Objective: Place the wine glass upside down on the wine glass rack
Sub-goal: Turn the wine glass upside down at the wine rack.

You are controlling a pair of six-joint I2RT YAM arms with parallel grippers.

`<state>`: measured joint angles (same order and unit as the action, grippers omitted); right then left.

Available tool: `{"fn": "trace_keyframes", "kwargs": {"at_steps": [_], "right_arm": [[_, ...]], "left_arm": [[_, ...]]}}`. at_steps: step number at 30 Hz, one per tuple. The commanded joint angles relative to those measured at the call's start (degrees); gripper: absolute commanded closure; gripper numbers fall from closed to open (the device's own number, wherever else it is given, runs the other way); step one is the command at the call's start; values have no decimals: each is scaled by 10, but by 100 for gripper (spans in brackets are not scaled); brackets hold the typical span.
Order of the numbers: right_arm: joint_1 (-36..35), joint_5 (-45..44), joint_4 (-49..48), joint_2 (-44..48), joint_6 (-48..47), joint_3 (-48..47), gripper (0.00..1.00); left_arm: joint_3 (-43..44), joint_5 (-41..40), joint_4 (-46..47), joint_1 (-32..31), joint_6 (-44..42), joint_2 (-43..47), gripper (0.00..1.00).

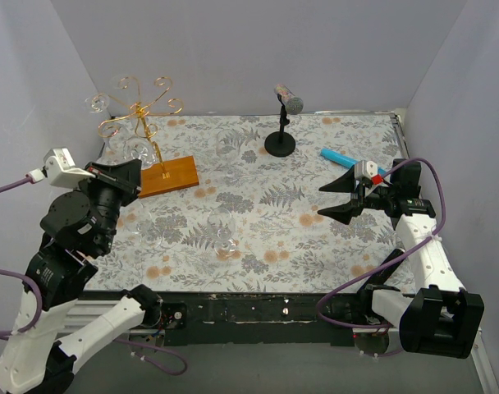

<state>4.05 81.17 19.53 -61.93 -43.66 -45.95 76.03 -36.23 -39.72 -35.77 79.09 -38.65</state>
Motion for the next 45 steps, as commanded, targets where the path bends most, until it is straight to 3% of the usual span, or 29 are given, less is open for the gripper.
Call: {"fn": "trace_keyframes", "kwargs": {"at_steps": [1, 23, 29, 38, 45], "right_arm": [[3, 12, 0, -1, -5, -5, 27], [3, 10, 12, 5, -14, -10, 27], [3, 8, 14, 7, -15, -11, 27], [3, 6, 26, 6, -28, -14, 27], [3, 3, 38, 1, -39, -19, 27]], "left_arm": [[-25, 0, 59, -2, 7, -5, 100], [-81, 127, 177, 10, 53, -96, 100], [-104, 289, 233, 117, 99, -133, 100], [-146, 461, 319, 250, 199, -145, 100], [-162, 499, 329, 305, 266, -101, 100]]}}
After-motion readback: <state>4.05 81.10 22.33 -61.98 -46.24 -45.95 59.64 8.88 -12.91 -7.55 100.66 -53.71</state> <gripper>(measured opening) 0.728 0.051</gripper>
